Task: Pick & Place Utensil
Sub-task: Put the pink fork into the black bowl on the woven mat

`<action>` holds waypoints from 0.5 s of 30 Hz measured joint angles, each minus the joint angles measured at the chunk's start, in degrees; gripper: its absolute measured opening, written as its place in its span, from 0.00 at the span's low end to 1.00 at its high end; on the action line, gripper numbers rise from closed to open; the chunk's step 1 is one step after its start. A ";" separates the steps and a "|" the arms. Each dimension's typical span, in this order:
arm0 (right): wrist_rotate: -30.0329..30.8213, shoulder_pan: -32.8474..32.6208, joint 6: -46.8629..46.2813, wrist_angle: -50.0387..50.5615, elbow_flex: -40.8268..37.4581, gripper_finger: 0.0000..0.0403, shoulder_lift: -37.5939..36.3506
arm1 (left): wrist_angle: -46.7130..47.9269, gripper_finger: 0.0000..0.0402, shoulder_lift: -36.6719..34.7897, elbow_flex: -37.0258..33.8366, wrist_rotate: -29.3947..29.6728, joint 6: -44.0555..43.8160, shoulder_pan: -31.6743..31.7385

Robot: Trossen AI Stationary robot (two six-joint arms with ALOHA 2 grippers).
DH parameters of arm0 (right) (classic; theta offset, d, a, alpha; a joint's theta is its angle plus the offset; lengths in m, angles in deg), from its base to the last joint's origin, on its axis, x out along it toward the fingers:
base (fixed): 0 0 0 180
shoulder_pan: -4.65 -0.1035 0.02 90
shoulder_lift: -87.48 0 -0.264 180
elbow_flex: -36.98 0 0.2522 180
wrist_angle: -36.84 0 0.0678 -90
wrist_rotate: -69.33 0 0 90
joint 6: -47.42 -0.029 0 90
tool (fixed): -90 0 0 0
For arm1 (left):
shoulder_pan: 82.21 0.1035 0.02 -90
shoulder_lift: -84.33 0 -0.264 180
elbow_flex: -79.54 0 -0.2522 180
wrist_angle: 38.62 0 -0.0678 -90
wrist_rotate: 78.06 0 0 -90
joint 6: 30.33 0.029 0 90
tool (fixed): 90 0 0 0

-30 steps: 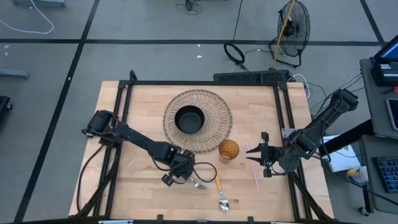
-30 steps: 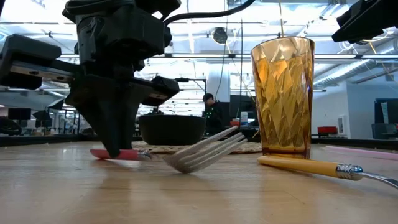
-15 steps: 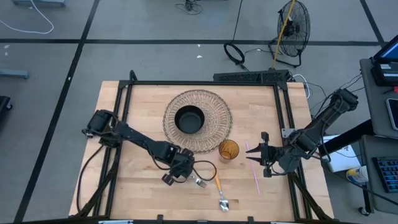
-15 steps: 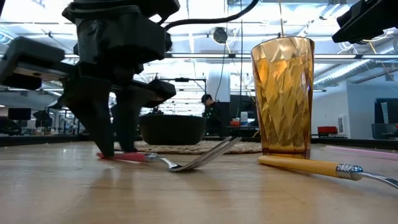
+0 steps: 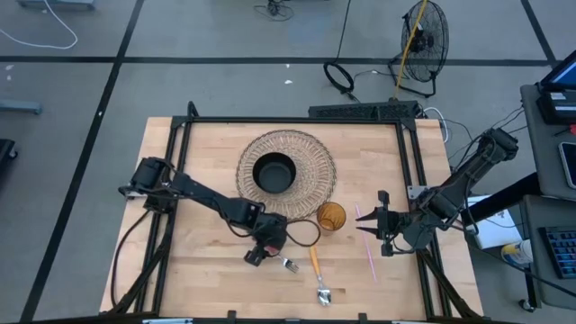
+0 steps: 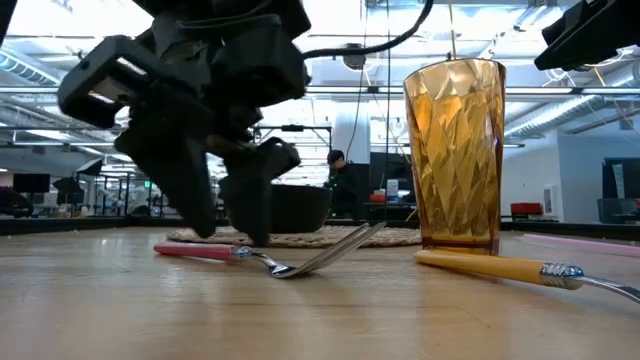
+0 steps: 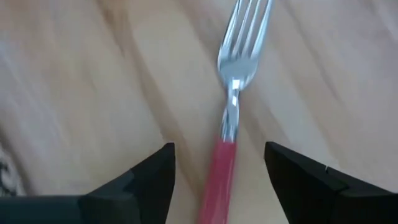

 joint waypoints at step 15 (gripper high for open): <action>0.15 0.02 0.15 0.37 -0.04 0.22 0.00 | -4.39 0.54 5.13 0.37 3.98 1.21 -2.59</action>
